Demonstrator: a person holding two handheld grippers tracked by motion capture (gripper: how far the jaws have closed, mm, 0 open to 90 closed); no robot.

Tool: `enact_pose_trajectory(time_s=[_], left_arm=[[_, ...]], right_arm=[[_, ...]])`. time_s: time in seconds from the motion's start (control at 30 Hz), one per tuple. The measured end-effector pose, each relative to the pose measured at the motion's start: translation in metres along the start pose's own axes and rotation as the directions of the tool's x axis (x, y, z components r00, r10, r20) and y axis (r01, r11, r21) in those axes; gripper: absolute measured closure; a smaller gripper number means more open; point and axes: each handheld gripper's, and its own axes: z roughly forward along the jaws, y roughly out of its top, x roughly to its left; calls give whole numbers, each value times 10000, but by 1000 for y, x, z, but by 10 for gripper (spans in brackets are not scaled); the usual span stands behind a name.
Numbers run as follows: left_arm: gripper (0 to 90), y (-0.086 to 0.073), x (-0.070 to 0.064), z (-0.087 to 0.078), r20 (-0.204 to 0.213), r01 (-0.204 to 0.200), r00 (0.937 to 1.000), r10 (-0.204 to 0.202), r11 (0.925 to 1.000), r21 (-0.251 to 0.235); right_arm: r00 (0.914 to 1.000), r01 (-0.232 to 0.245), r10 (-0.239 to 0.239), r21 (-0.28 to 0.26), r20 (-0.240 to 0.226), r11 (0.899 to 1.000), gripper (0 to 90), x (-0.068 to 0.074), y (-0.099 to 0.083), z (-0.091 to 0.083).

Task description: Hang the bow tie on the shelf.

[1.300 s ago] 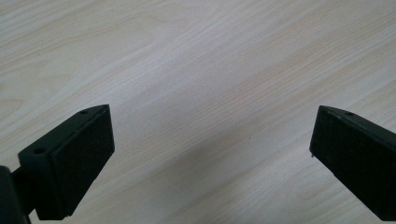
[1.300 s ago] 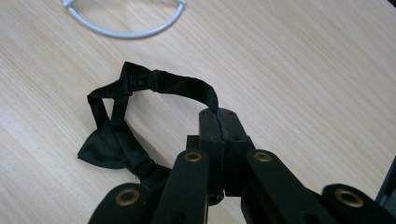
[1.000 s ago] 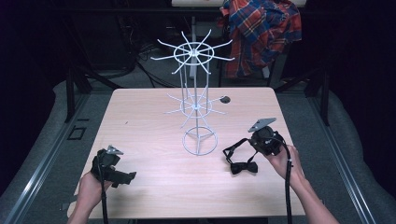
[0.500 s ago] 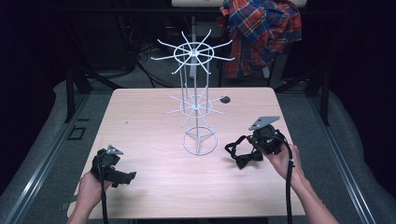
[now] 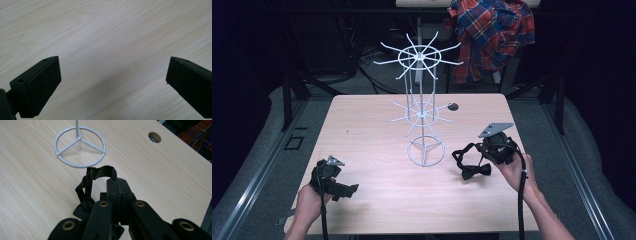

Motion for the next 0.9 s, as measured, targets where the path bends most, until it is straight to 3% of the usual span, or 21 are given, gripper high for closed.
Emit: enact_pose_trajectory(time_s=[0.5,0.9], left_arm=[[0,0,-1,-2,64,-37,10000,37,10000,-21],[0,-1,0,-2,78,-32,10000,33,10000,-70]], right_arm=[[10000,38,-39,-264,-12,9996,900,2,7,-7],[10000,67,-70,-748,-34,9972,900,6,24,-10]])
